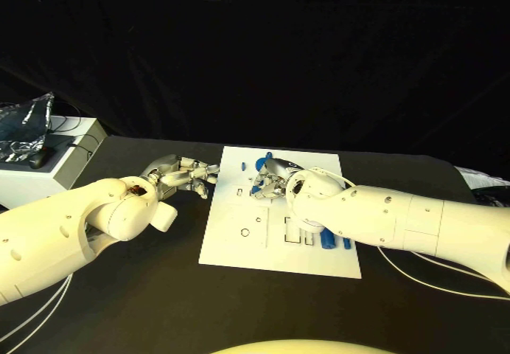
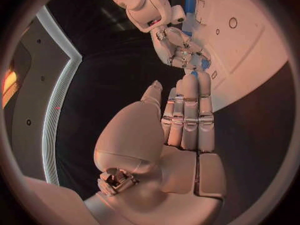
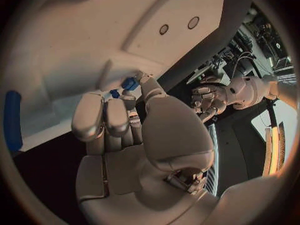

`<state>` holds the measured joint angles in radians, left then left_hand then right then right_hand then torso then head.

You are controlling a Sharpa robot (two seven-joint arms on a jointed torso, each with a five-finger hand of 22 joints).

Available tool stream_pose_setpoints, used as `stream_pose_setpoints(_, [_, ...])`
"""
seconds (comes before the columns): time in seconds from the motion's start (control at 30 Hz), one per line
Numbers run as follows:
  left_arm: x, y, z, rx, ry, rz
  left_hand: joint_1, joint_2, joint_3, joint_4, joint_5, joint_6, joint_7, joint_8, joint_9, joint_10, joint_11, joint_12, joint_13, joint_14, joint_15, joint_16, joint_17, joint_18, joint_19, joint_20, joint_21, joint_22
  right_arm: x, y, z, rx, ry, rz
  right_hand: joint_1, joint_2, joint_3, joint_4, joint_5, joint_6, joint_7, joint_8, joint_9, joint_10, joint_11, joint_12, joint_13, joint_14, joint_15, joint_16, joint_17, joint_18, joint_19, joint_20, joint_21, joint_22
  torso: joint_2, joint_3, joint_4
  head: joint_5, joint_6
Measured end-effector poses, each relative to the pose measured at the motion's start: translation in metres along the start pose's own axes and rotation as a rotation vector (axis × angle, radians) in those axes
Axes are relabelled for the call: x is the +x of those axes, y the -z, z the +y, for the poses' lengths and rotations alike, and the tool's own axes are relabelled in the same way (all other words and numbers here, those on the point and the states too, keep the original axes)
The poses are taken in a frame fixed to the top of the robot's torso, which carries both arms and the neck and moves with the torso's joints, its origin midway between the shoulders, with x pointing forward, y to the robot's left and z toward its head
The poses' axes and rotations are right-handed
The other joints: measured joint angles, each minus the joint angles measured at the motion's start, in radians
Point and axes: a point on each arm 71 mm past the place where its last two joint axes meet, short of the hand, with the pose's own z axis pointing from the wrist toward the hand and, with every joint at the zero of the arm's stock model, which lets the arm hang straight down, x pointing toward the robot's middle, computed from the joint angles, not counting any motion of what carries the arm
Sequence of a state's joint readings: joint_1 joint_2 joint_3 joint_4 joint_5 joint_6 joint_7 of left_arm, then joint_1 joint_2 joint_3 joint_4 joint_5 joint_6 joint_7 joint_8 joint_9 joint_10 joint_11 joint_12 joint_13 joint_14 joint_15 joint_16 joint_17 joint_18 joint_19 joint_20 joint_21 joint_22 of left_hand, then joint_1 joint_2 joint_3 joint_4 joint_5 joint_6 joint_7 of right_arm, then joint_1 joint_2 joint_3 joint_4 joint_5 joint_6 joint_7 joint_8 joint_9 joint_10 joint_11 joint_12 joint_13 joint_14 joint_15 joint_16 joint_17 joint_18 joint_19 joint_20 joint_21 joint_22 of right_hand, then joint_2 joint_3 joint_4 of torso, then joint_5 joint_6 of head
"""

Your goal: Assemble the parts on the task board

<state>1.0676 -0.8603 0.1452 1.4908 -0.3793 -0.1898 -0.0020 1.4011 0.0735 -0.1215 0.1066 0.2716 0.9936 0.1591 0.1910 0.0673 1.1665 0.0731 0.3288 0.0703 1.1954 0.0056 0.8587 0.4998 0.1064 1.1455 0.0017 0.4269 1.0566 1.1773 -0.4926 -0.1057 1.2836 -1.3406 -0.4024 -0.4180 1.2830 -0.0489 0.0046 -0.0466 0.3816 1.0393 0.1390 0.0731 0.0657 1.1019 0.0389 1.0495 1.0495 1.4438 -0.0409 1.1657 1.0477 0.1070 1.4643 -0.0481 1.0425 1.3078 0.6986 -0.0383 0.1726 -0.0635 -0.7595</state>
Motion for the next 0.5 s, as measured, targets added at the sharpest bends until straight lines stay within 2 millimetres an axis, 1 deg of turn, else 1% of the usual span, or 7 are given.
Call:
stream_pose_setpoints(0.17, [0.0001,0.0000,0.0000,0.000,0.000,0.000,0.000,0.000,0.001,-0.001,0.000,0.000,0.000,0.000,0.000,-0.002,-0.002,0.000,0.000,0.000,0.000,0.000,-0.001,0.000,0.000,0.000,-0.005,0.000,0.0007,-0.0008,0.0004,0.001,0.002,0.004,0.000,0.000,0.003,0.003,0.000,0.000,0.000,0.000,0.000,0.000,0.000,0.000,-0.001,0.000,0.000,0.000,0.000,0.000,0.000,0.000,0.000,0.000,0.000,-0.0003,0.0001,0.000,-0.001])
stream_pose_setpoints(0.23, [0.0001,0.0000,0.0000,-0.001,0.000,0.000,0.005,0.005,0.001,-0.001,0.000,0.000,0.000,0.000,0.000,-0.002,-0.002,0.000,0.000,0.000,0.000,-0.007,-0.003,0.000,0.000,0.000,-0.005,-0.002,0.0007,-0.0012,0.0003,0.001,0.003,0.005,0.000,0.000,0.003,0.003,0.000,-0.001,-0.001,0.000,0.000,0.000,0.000,0.000,-0.002,0.000,0.000,0.000,0.000,0.000,0.000,0.000,0.000,0.000,0.000,-0.0005,0.0000,0.000,-0.001])
stream_pose_setpoints(0.33, [0.0001,0.0001,0.0000,-0.001,0.000,0.000,0.005,0.005,0.003,-0.003,0.000,0.000,0.000,0.000,0.000,-0.002,-0.002,0.000,0.000,0.000,0.000,-0.007,-0.004,0.000,0.000,0.000,-0.009,-0.004,0.0006,-0.0019,0.0000,0.003,0.004,0.006,0.000,0.000,0.007,0.007,0.006,0.001,0.001,0.000,0.000,0.000,0.000,-0.004,-0.002,0.000,0.000,0.000,-0.001,0.000,0.000,0.000,0.000,0.000,0.000,-0.0007,-0.0001,0.000,-0.002])
stream_pose_setpoints(0.37, [0.0001,0.0001,0.0001,-0.001,0.000,0.000,0.005,0.005,0.003,-0.003,0.000,0.000,0.000,0.000,0.000,-0.002,-0.002,0.000,0.000,0.000,0.000,-0.007,-0.004,0.000,0.000,0.000,-0.009,-0.004,0.0007,-0.0021,-0.0002,0.004,0.005,0.006,-0.004,0.004,0.007,0.007,0.006,0.002,0.002,0.000,0.000,0.000,0.000,-0.004,-0.002,0.000,0.000,0.000,-0.001,0.000,0.000,0.000,0.000,0.000,0.000,-0.0007,-0.0001,0.000,-0.002])
stream_pose_setpoints(0.47, [0.0001,0.0001,0.0001,-0.002,0.000,0.000,0.005,0.005,0.003,-0.003,0.000,0.000,0.000,0.000,0.000,-0.002,-0.002,0.000,0.000,0.000,0.000,-0.012,-0.007,0.000,0.000,0.000,-0.012,-0.006,0.0008,-0.0027,-0.0002,0.005,0.006,0.007,-0.005,0.005,0.007,0.007,0.010,0.003,0.002,0.000,0.000,0.000,0.000,-0.004,-0.002,0.000,0.000,0.000,-0.001,0.000,0.000,0.000,0.000,0.000,0.000,-0.0007,-0.0003,0.001,-0.003])
stream_pose_setpoints(0.5, [0.0001,0.0001,0.0001,-0.002,0.000,0.000,0.005,0.005,0.003,-0.003,0.000,0.000,0.000,0.000,0.000,-0.002,-0.002,0.000,0.000,0.000,0.000,-0.012,-0.008,0.000,0.000,0.000,-0.012,-0.007,0.0009,-0.0030,0.0000,0.005,0.007,0.008,-0.009,0.009,0.010,0.010,0.014,0.003,0.002,0.000,0.000,0.000,0.000,-0.004,-0.002,0.000,0.000,0.000,-0.001,0.000,0.000,0.000,0.000,0.000,0.000,-0.0007,-0.0006,0.001,-0.003])
